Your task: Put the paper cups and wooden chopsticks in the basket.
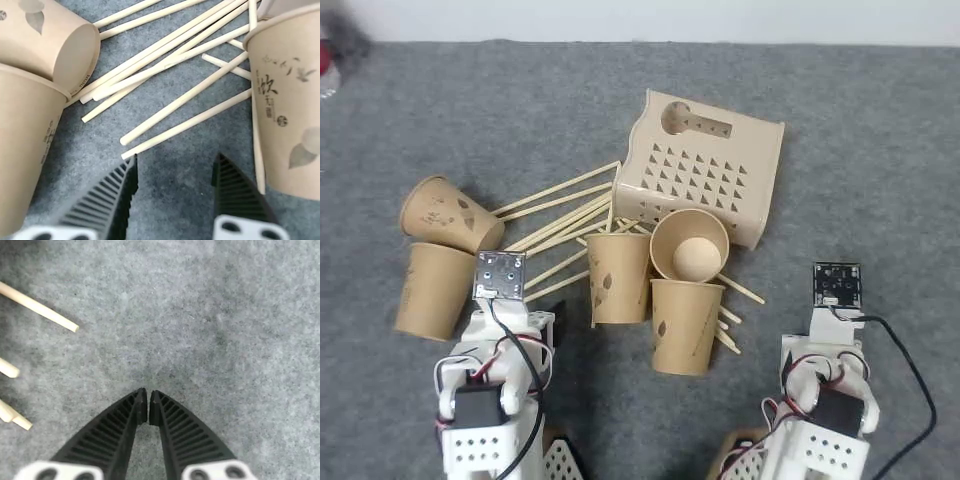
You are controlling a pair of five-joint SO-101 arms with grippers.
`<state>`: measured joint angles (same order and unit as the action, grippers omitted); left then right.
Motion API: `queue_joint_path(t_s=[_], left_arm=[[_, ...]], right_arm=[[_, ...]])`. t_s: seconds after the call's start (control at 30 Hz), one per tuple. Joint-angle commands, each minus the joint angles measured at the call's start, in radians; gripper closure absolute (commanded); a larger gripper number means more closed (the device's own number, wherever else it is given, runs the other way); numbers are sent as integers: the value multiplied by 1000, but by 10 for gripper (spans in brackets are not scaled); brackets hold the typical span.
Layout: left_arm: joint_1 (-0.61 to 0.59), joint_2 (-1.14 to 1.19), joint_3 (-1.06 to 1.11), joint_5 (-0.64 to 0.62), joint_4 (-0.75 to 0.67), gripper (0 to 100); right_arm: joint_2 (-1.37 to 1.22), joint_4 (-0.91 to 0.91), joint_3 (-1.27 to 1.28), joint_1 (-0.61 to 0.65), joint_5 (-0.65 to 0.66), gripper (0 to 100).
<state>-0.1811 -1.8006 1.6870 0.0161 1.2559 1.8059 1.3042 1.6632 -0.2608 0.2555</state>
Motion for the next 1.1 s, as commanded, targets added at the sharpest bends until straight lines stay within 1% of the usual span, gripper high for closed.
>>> queue_joint_path(t_s=[0.0, 0.13, 0.3, 0.47, 0.63, 0.67, 0.73, 0.8, 0.87, 0.97, 1.07], left_arm=[[3, -15, -4, 3, 3, 762], [5, -15, -4, 5, 3, 762], [71, -15, -4, 5, 3, 762], [89, -15, -4, 2, 3, 762], [199, -15, -4, 6, 3, 762], [201, -15, -8, 8, -5, 762], [164, -15, -25, 8, -69, 762], [120, -15, -36, 3, -183, 762], [103, -15, -35, 0, -304, 762], [94, -15, -18, 6, -359, 762], [92, -15, -5, 8, -356, 762]], right_arm=[[7, 5, 18, -10, 11, 959], [7, 5, 18, -10, 9, 957], [7, 5, 18, -10, 8, 960], [7, 4, 20, -8, 5, 958], [7, 4, 20, -10, 9, 961], [7, 4, 20, -10, 9, 961], [7, 4, 20, -10, 9, 960], [7, -2, 20, -10, 8, 957], [8, -4, 20, -12, 11, 957], [8, -74, 18, -15, 12, 957], [8, -194, 18, -10, 12, 957]])
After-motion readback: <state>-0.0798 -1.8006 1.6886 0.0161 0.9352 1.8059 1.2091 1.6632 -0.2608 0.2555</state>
